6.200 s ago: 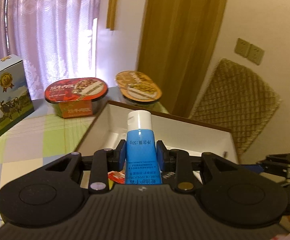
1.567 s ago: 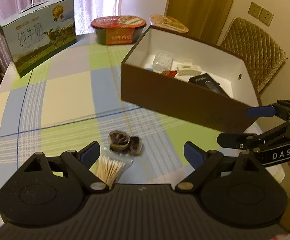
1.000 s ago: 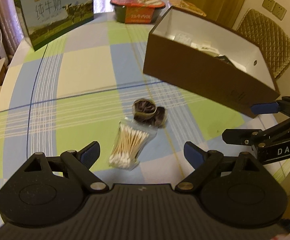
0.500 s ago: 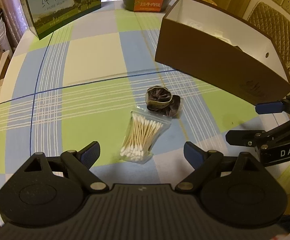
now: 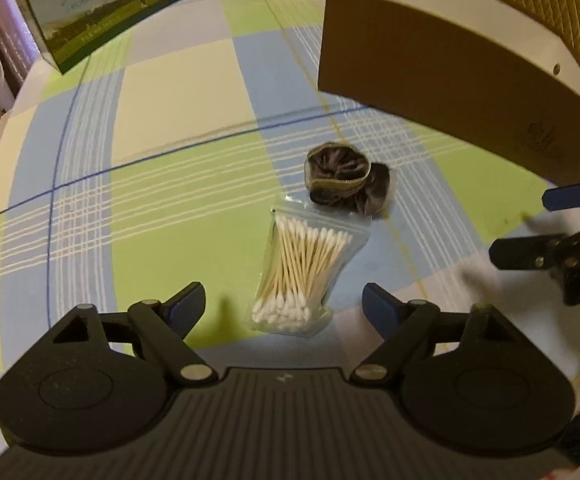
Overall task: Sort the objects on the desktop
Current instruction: 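Grasp the cotton swab bag with the left tool while the right tool grasps the brown scrunchie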
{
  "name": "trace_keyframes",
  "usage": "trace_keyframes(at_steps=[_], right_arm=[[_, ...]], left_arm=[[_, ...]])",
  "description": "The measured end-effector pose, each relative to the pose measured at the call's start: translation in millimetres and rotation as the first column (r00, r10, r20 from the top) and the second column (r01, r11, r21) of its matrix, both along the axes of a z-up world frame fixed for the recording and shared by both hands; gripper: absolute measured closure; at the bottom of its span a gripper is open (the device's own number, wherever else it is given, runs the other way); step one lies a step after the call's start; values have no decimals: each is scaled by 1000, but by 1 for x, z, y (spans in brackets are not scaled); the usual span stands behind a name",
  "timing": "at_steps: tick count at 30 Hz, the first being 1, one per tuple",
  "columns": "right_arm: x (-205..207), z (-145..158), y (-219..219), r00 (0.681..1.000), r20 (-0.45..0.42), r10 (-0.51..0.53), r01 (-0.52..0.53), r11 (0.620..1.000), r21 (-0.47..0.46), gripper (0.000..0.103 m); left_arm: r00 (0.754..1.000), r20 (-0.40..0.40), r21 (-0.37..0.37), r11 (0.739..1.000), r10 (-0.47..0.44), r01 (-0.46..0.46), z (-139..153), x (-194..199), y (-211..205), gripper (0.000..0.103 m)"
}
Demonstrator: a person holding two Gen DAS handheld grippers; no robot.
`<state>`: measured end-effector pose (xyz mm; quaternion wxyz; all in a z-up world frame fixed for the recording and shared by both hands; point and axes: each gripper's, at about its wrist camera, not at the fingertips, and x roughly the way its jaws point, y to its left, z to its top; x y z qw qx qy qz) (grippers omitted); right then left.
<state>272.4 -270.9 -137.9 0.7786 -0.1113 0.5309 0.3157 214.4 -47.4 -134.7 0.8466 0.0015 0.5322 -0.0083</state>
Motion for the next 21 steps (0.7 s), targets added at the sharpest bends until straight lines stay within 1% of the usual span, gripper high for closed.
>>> trace_keyframes(at_steps=[1,3,7,10,11,12,14,17,21], right_arm=[[1,-2,0,1000,-5,-3,3,1000,0,2],[2,-4,1,1000,-12,-6,6,1000,-1,2],[3,-7,4,1000,-19,-6,6,1000,-1,2],[4,-8,6,1000,-24,-5,5,1000,1,2],[4,-8,7,1000,-25,-4,4,1000,2,2],[4,-9,9,1000,-26,-3,3,1000,3,2],[4,-9,12,1000,-29,3,-3,1000,6,2],[4,-11,19,999,-32,19,-19,1000,9,2],[3,-13,32,998,-38,54,-53,998,15,2]], left_arm=[[1000,-4,-5,1000,-5,5,-3,2,0,23],[1000,-14,-2,1000,-7,7,-8,7,-2,28],[999,-33,9,1000,-18,18,-20,18,-3,34],[998,-49,10,1000,-27,27,-28,23,-2,43],[999,-41,9,999,-33,33,-27,23,-1,48],[999,-33,7,999,-41,42,-27,22,1,57],[999,-25,3,999,-46,46,-26,22,6,67],[1000,-21,-1,1000,2,-2,-25,21,22,72],[993,-16,15,993,113,-113,-25,17,49,73]])
